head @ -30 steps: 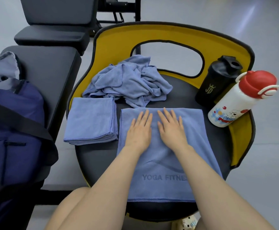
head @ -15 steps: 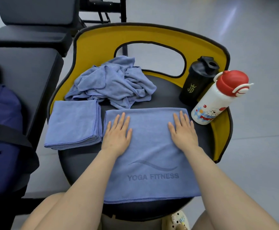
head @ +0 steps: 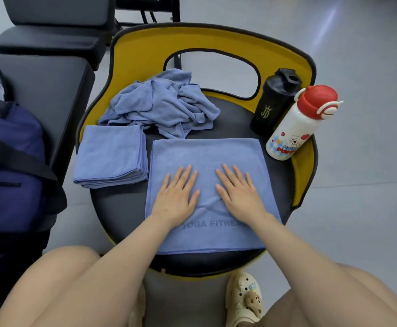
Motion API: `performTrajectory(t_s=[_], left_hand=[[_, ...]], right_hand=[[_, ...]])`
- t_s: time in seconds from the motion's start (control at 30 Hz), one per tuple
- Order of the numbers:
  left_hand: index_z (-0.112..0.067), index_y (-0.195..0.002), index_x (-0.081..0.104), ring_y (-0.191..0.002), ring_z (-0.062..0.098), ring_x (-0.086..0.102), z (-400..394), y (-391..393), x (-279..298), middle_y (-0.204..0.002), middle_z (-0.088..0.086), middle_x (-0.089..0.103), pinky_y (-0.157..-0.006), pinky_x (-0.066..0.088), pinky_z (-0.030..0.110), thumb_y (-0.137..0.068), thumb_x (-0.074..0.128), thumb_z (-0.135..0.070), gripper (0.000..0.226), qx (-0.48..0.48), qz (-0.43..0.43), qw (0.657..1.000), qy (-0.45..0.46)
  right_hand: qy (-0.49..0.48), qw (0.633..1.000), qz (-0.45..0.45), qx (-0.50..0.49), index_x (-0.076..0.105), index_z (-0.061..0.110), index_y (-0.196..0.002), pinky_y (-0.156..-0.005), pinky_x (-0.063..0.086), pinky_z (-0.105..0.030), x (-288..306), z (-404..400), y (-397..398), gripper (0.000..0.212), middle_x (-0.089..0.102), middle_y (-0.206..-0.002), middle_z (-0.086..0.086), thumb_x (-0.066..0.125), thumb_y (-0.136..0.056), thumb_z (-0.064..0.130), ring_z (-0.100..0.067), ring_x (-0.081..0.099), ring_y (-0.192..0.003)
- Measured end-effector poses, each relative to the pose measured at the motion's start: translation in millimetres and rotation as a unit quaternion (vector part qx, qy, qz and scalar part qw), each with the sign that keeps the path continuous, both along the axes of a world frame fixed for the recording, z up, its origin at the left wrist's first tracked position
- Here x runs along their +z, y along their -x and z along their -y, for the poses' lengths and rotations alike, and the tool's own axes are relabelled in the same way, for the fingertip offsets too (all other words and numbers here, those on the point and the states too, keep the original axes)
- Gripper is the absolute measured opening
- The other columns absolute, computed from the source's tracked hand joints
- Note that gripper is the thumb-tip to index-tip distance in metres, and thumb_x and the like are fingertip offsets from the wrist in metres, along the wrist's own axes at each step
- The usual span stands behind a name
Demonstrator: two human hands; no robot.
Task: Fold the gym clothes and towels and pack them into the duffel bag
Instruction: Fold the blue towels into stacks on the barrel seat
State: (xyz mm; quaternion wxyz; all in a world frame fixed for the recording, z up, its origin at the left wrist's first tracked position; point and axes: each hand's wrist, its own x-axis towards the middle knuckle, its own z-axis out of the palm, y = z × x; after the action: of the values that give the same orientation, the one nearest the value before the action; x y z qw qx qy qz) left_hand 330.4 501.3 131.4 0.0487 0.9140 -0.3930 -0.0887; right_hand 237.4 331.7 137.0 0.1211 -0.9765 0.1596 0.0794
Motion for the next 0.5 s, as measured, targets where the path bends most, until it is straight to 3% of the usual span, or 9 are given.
performTrajectory(t_s=[0.13,0.3,0.5], left_hand=[[-0.025,-0.152,-0.001,-0.146,0.010,-0.008,-21.2,-3.5,1.1,-0.159,-0.007,-0.008,-0.118,-0.003,0.034,-0.087,-0.007,-0.054,0.071,0.009,-0.006,1.000,-0.004],[-0.018,-0.152,0.003,-0.147,0.015,-0.003,-35.7,-0.3,12.4,-0.160,0.000,-0.003,-0.118,-0.001,0.031,-0.104,0.016,-0.035,0.053,0.035,0.013,0.999,-0.018],[-0.017,-0.152,0.006,-0.147,0.012,-0.002,-14.8,23.5,22.2,-0.160,-0.004,-0.001,-0.117,-0.001,0.027,-0.105,0.022,-0.031,0.052,-0.103,-0.046,0.993,0.017]], right_hand=[[0.010,0.999,-0.020,-0.024,-0.004,0.035,-0.152,-0.117,-0.013,-0.033,0.8,15.7,26.4,0.055,-0.012,-0.159,0.012,0.012,-0.101,0.050,-0.011,-0.016,-0.146],[0.010,0.997,-0.049,-0.062,-0.007,0.031,-0.152,-0.117,-0.010,-0.032,4.8,29.0,47.2,0.057,-0.015,-0.160,0.006,0.011,-0.101,0.049,-0.013,-0.017,-0.146],[-0.007,0.999,-0.019,0.038,0.004,0.029,-0.153,-0.117,-0.008,-0.031,13.6,4.9,38.7,0.052,-0.005,-0.161,0.007,0.017,-0.104,0.041,-0.014,-0.009,-0.148]])
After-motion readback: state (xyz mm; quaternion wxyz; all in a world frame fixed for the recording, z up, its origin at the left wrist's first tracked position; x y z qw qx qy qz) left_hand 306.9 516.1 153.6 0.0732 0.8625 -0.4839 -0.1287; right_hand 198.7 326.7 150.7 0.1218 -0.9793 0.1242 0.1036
